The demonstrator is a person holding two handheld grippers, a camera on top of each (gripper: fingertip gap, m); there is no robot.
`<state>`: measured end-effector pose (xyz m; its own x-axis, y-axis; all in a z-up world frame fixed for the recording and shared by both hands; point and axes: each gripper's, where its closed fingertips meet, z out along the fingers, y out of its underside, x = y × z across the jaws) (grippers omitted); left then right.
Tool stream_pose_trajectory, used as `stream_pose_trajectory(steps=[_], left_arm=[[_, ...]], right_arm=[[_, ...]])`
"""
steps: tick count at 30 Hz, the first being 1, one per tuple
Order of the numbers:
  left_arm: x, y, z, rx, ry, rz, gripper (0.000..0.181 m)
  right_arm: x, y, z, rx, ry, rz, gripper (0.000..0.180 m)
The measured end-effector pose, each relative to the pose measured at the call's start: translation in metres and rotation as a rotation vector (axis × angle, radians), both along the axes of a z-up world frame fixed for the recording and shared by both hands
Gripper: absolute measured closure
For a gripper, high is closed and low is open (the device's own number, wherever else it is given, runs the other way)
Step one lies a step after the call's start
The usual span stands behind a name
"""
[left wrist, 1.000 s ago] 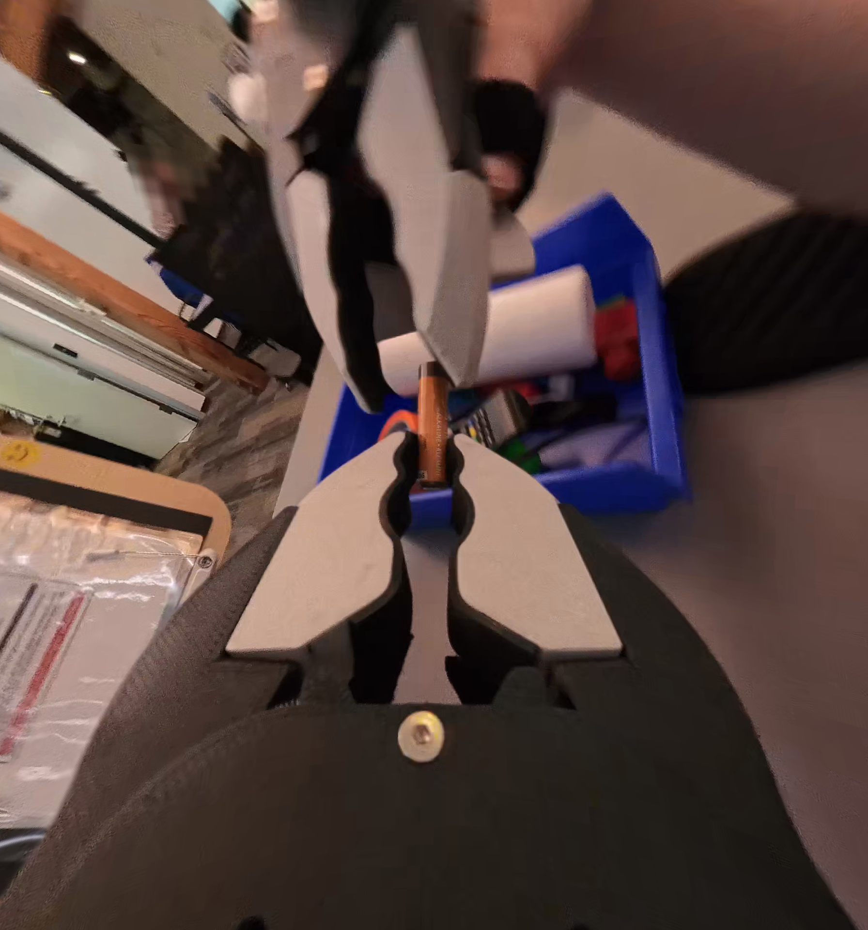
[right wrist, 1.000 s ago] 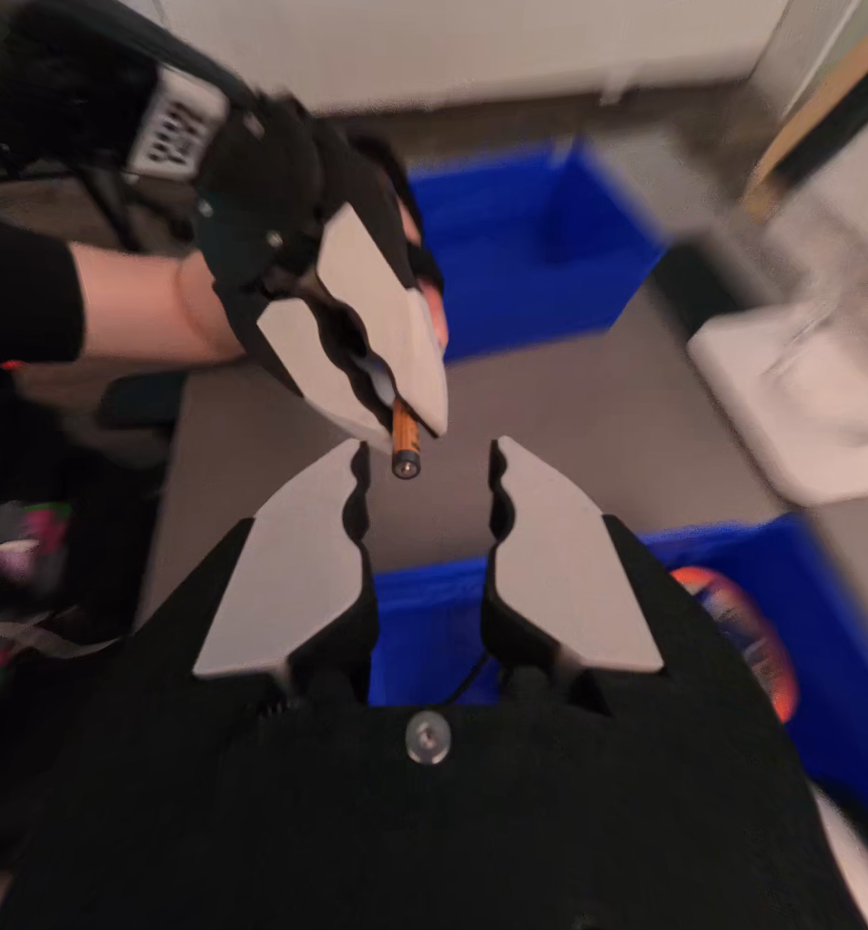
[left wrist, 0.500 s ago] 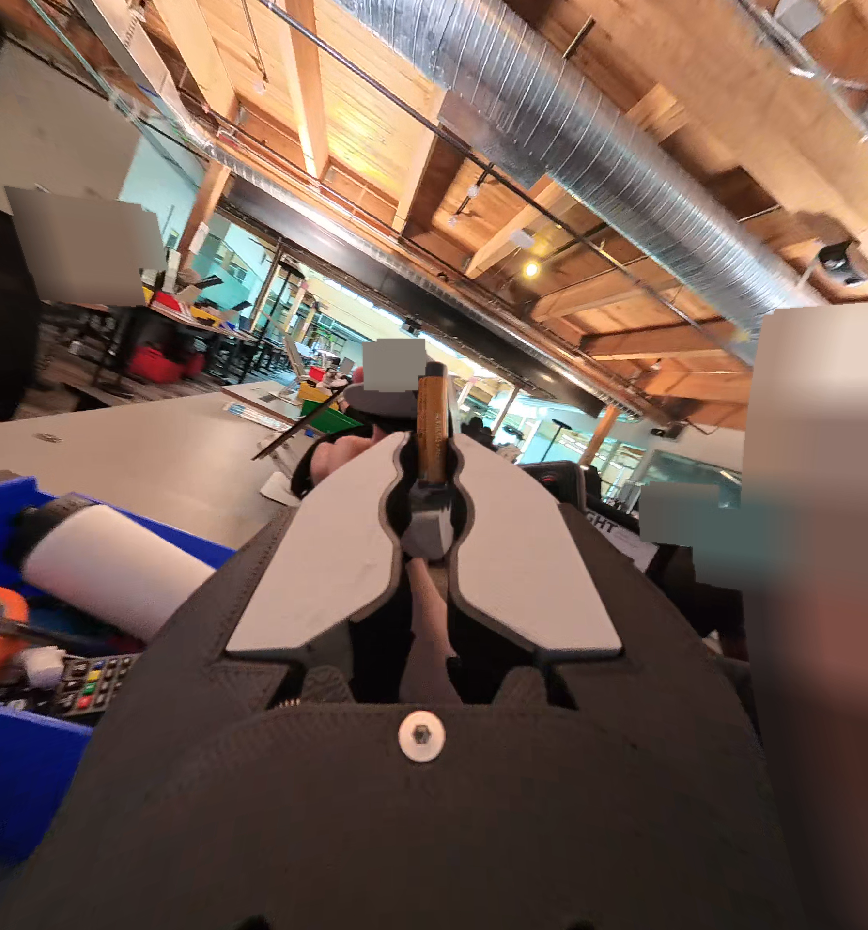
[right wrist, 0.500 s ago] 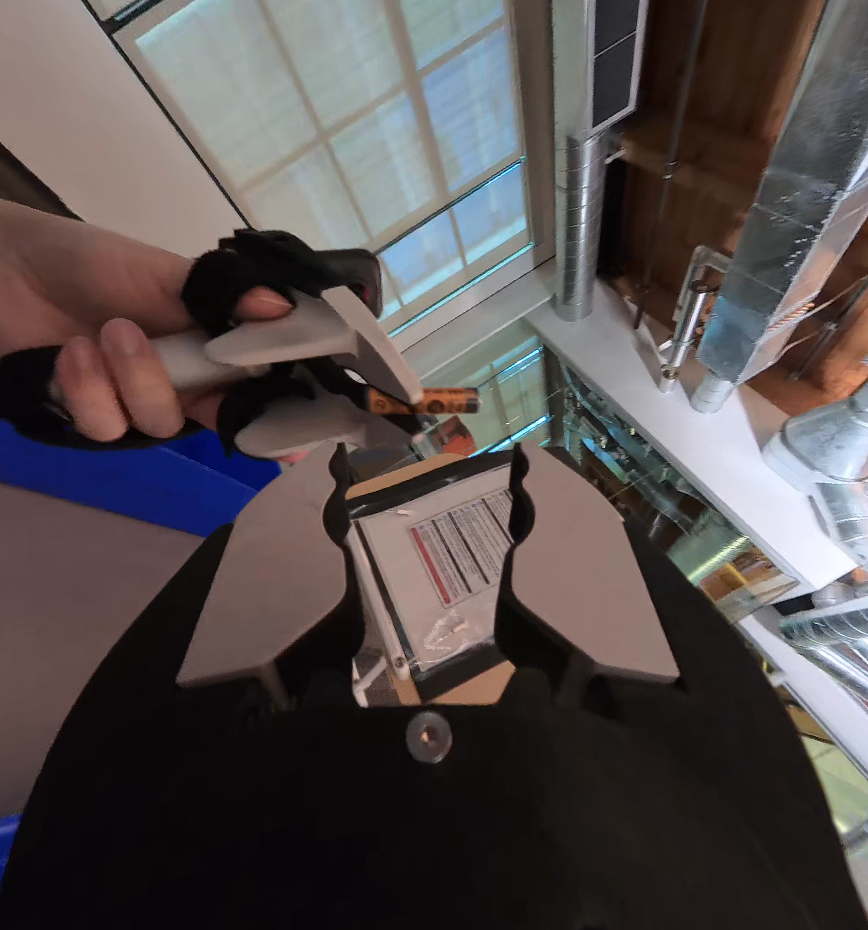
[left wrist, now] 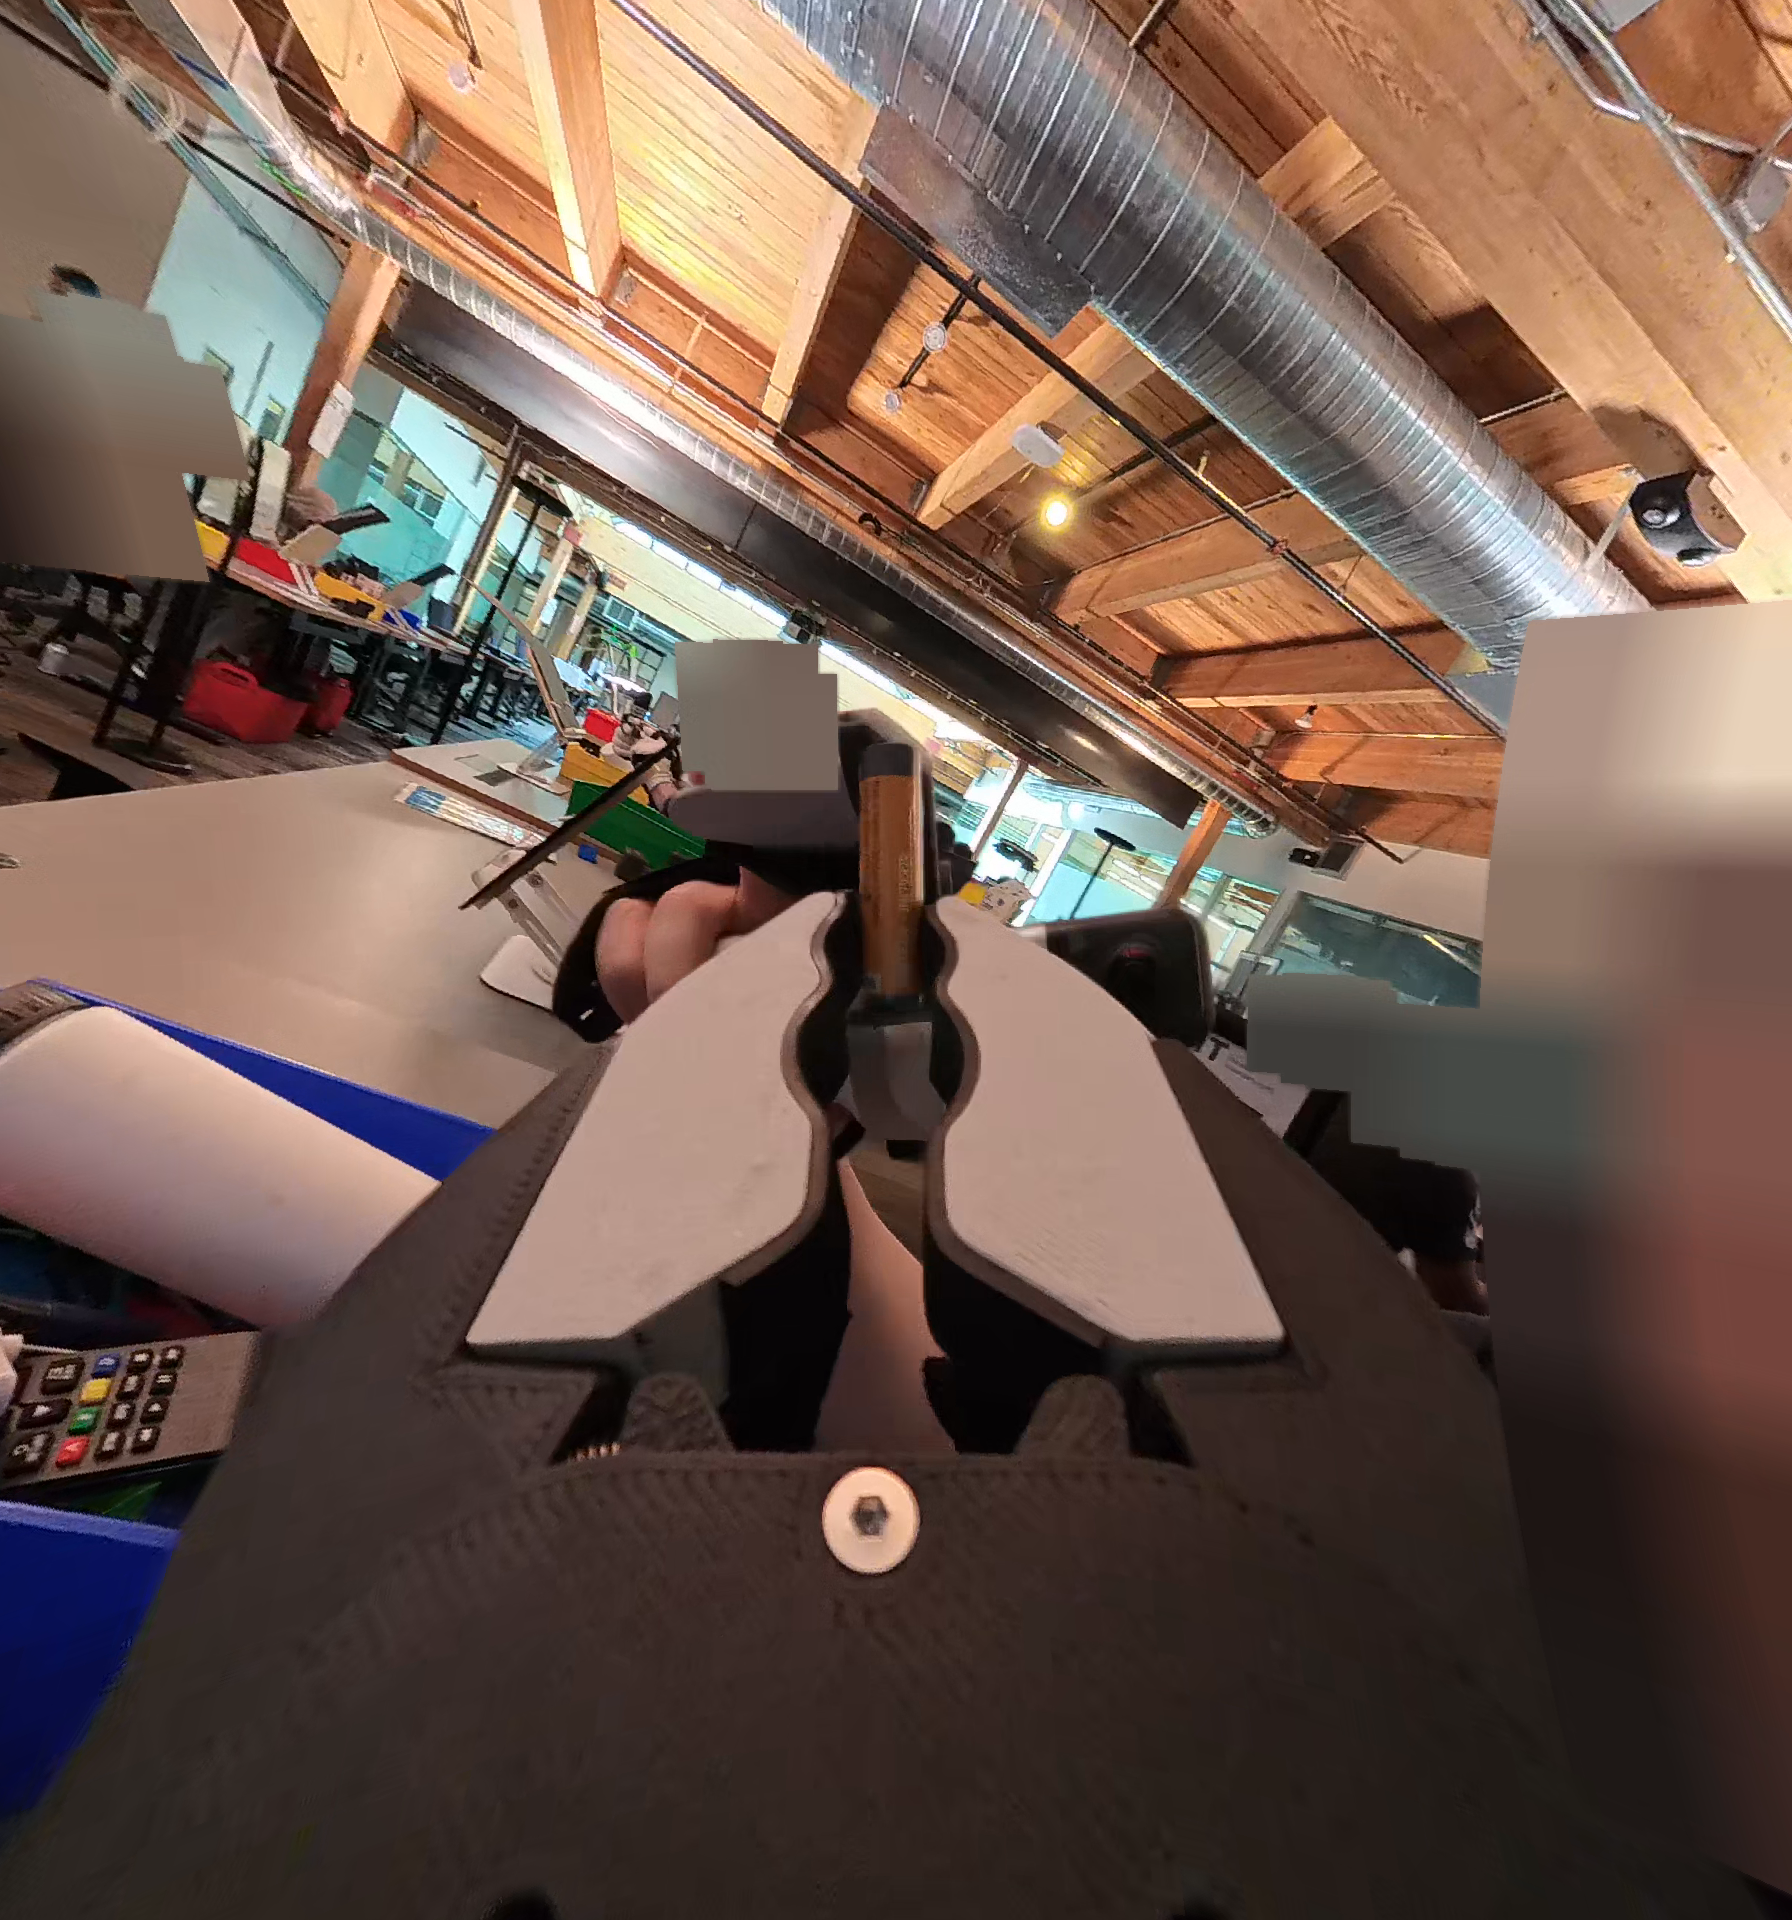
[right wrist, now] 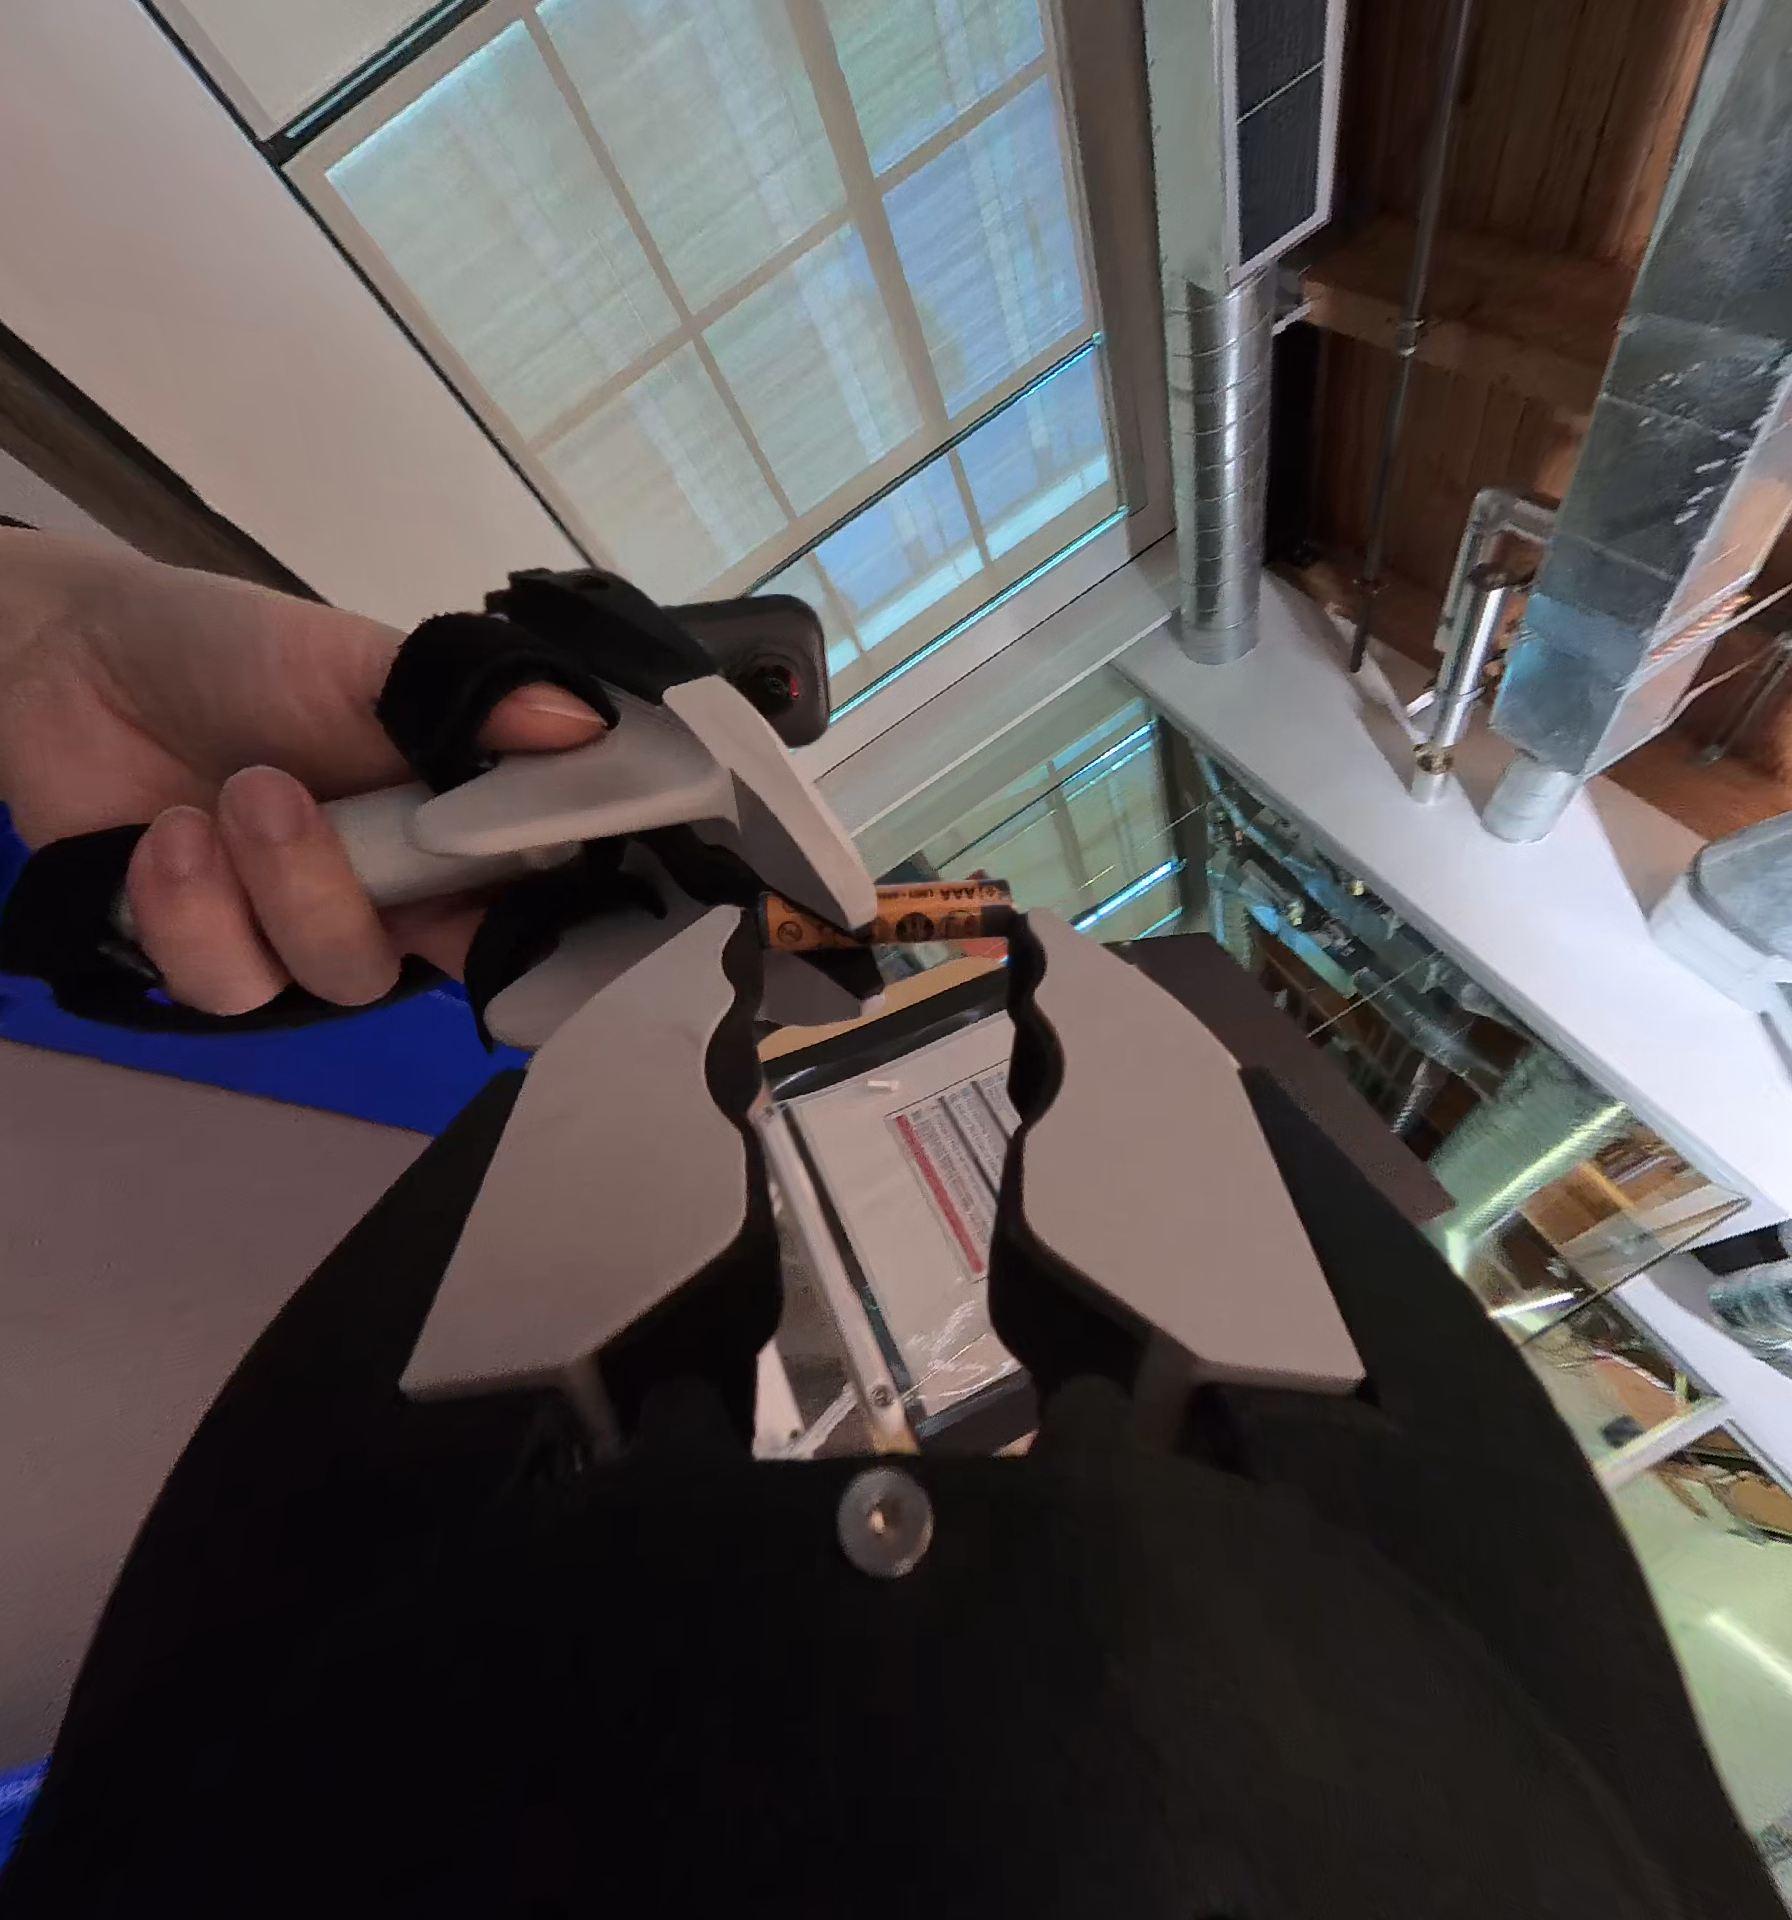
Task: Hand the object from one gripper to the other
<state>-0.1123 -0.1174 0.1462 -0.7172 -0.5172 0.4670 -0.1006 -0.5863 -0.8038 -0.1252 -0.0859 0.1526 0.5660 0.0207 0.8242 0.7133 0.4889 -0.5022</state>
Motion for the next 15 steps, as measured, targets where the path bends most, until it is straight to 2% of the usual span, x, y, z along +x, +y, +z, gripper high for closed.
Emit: stream_pose_trajectory(steps=[2,5,8,11,13,15], left_arm=[[-0.002,-0.002,0.000,0.008,-0.005,-0.031,0.169],[-0.006,0.007,0.007,0.109,-0.086,0.032,0.151],[-0.009,0.017,0.002,0.384,-0.180,0.177,0.134],[-0.015,0.009,-0.013,0.694,-0.270,0.228,0.134],[-0.011,0.005,-0.020,0.893,-0.330,0.339,0.134],[-0.006,0.006,-0.022,1.066,-0.399,0.524,0.135]], right_arm=[[0.001,-0.001,-0.003,-0.078,0.020,0.017,0.134],[0.005,-0.006,-0.006,-0.300,0.159,0.118,0.133],[0.004,-0.024,-0.015,-0.645,0.363,0.330,0.134],[0.001,-0.046,-0.018,-0.927,0.529,0.564,0.134],[0.003,-0.051,-0.021,-1.049,0.603,0.642,0.134],[0.005,-0.048,-0.028,-1.144,0.658,0.657,0.134]])
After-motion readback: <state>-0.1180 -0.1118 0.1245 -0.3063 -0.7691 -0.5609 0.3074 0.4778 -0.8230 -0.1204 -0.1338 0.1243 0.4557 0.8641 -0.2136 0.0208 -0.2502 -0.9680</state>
